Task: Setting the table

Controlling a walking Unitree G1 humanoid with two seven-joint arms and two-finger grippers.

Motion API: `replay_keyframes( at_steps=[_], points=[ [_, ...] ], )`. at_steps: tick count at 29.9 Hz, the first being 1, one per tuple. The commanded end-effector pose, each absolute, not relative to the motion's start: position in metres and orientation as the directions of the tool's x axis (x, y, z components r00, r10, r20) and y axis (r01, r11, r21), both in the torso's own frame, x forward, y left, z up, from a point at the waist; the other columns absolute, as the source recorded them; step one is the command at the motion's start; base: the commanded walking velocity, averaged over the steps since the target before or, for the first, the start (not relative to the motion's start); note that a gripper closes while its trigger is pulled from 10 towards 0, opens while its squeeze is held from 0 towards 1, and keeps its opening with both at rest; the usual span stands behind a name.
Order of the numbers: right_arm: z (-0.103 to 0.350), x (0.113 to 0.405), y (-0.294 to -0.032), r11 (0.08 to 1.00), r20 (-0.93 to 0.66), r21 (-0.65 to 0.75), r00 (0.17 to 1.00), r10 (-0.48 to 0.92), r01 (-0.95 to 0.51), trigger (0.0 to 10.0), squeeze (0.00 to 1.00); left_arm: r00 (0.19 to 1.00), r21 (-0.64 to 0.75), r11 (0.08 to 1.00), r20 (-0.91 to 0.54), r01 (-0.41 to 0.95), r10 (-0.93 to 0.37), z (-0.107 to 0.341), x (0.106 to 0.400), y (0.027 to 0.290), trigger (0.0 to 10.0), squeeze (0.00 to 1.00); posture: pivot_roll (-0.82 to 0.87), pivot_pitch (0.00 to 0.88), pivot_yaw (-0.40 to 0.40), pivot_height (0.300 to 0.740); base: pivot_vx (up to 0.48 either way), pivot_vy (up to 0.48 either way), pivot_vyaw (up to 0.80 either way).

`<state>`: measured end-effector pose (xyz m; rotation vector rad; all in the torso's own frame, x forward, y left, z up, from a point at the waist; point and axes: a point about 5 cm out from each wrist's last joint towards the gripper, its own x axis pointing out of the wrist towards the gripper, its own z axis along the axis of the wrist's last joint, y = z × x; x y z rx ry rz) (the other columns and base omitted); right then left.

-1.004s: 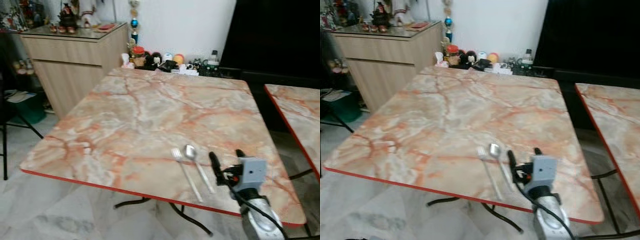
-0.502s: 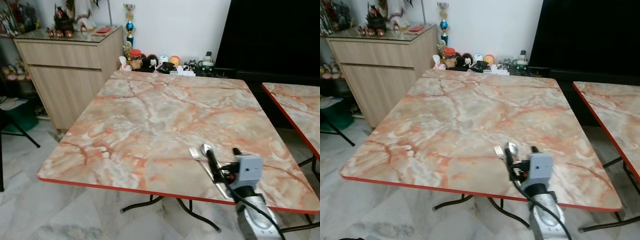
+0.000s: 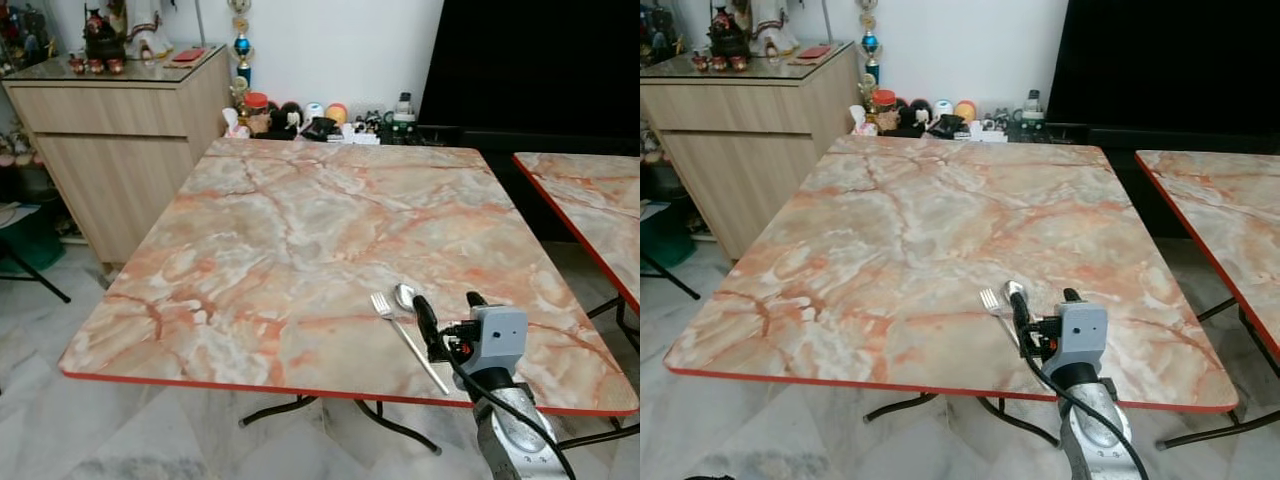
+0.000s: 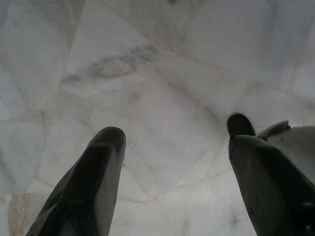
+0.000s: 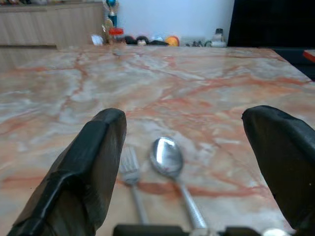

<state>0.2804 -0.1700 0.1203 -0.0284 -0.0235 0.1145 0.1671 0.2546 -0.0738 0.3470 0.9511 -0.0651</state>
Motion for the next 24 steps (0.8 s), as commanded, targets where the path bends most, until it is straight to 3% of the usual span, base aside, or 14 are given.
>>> replay_keyframes(
  at_steps=[1,16,24],
  points=[
    [0.119,0.28,-0.17,0.993,0.003,-0.037,0.993,0.114,-0.114,10.0,0.0,0.564,0.255,0.944,-0.82,0.208,0.097,-0.075,0.164,0.256,10.0,0.0,0.0,0.073,0.017,0.74,0.289,0.0,0.0],
    [0.111,0.284,-0.163,0.979,-0.094,-0.067,0.978,0.185,-0.192,10.0,0.0,0.567,0.243,0.95,-0.818,0.195,0.093,-0.077,0.164,0.252,10.0,0.0,0.0,0.089,0.018,0.74,0.019,0.0,0.0],
    [0.112,0.276,-0.147,0.951,-0.152,-0.067,0.946,0.288,-0.3,10.0,0.0,0.567,0.241,0.952,-0.818,0.188,0.095,-0.077,0.163,0.252,10.0,0.0,0.0,0.093,0.018,0.74,0.0,0.0,0.0]
  ],
)
